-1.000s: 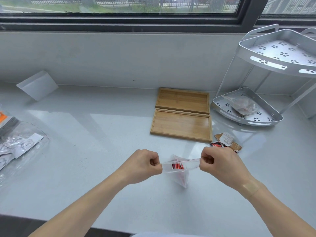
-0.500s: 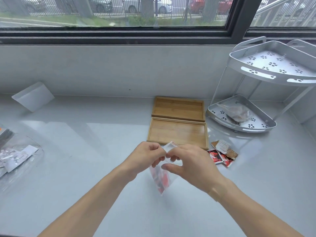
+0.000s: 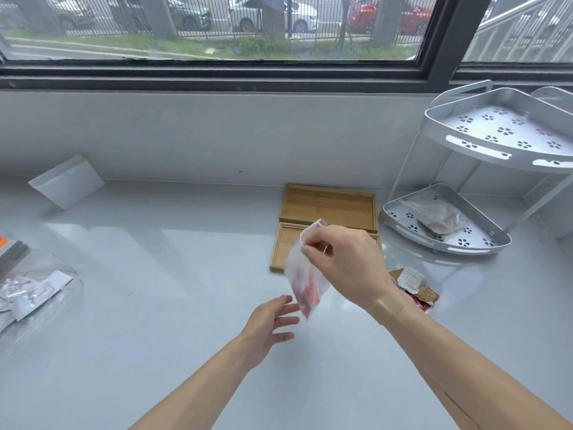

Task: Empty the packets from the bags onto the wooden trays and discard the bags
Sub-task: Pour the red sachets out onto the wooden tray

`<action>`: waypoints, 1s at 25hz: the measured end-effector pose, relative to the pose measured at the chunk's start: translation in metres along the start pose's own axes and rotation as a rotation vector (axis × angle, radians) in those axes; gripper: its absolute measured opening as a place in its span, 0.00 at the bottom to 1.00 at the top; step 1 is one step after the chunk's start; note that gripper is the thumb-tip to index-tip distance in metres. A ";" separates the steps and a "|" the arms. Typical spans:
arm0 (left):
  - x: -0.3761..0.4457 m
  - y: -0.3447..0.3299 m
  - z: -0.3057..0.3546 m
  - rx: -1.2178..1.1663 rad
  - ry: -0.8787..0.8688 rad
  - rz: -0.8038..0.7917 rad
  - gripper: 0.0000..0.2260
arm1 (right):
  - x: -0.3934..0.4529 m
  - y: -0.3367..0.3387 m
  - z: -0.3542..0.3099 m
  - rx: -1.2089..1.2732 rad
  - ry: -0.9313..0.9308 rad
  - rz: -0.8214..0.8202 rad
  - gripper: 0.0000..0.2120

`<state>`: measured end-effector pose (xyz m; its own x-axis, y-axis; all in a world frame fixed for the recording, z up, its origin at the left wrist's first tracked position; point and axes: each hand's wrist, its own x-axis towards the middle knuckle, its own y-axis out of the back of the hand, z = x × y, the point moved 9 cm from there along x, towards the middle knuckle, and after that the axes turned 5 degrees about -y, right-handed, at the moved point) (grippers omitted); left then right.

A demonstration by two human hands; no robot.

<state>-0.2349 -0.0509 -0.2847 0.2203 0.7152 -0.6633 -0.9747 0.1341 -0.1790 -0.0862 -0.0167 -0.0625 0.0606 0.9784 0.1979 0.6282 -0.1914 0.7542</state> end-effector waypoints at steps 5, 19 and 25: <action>0.020 -0.004 0.016 -0.099 -0.096 0.023 0.12 | 0.011 0.011 0.014 0.117 -0.017 0.016 0.02; 0.051 0.056 0.121 0.241 -0.350 0.374 0.05 | 0.044 -0.021 0.164 0.099 -0.508 -0.056 0.03; 0.075 0.038 0.169 0.420 -0.428 0.365 0.06 | 0.038 -0.067 0.210 0.190 -0.714 -0.137 0.07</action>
<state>-0.2619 0.1241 -0.2184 -0.0744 0.9607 -0.2675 -0.9352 0.0260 0.3532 0.0366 0.0495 -0.2373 0.4204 0.8177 -0.3932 0.7856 -0.1112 0.6086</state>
